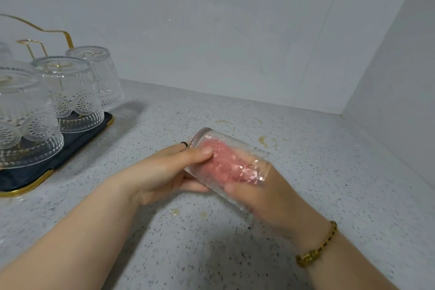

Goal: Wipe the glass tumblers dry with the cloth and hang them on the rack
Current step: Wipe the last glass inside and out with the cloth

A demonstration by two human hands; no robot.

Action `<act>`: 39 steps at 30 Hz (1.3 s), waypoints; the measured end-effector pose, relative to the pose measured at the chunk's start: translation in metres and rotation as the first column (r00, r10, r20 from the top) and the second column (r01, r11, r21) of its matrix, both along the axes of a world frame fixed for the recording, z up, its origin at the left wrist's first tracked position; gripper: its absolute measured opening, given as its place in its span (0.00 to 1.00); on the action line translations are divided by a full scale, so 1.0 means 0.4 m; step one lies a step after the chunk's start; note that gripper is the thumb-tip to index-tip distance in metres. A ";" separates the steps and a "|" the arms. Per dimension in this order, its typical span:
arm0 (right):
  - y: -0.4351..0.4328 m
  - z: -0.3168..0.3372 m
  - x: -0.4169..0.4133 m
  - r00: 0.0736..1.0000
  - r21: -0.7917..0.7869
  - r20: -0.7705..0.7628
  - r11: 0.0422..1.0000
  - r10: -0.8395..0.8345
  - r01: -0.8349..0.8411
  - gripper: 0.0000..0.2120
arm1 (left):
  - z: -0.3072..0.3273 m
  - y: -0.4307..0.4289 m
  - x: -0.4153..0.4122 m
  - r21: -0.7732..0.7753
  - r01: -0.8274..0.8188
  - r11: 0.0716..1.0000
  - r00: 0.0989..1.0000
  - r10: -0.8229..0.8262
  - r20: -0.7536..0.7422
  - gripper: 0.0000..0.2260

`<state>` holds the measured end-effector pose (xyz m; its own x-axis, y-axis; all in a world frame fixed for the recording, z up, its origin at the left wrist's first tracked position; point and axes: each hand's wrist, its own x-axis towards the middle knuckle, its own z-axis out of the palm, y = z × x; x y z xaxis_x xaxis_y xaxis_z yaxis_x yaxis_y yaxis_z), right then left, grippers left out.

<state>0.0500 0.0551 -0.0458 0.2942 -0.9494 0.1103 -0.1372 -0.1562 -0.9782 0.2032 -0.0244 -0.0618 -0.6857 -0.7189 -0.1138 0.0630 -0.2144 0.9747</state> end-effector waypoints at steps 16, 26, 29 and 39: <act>-0.014 0.004 -0.010 0.899 -0.283 -0.274 0.922 -0.341 0.264 0.08 | 0.024 0.000 0.003 0.053 -0.259 0.964 0.962 0.263 -0.074 0.14; -0.041 -0.025 -0.016 0.682 0.342 0.440 0.811 -0.585 0.475 0.05 | 0.014 -0.017 0.001 0.119 -0.462 0.879 0.800 0.471 -0.371 0.11; -0.041 -0.028 -0.004 0.681 0.386 0.508 0.846 -0.528 0.368 0.04 | 0.004 -0.014 -0.015 0.129 -0.418 0.899 0.824 0.435 -0.364 0.21; -0.027 -0.003 -0.021 0.745 0.110 0.504 0.887 -0.438 0.448 0.09 | -0.030 0.003 -0.040 0.043 -0.248 0.968 0.966 0.250 -0.065 0.19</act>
<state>0.0417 0.0444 -0.0471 -0.2605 -0.9555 0.1387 0.3123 -0.2193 -0.9243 0.1872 -0.0231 -0.0736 -0.4926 -0.8646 -0.0991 0.1861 -0.2160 0.9585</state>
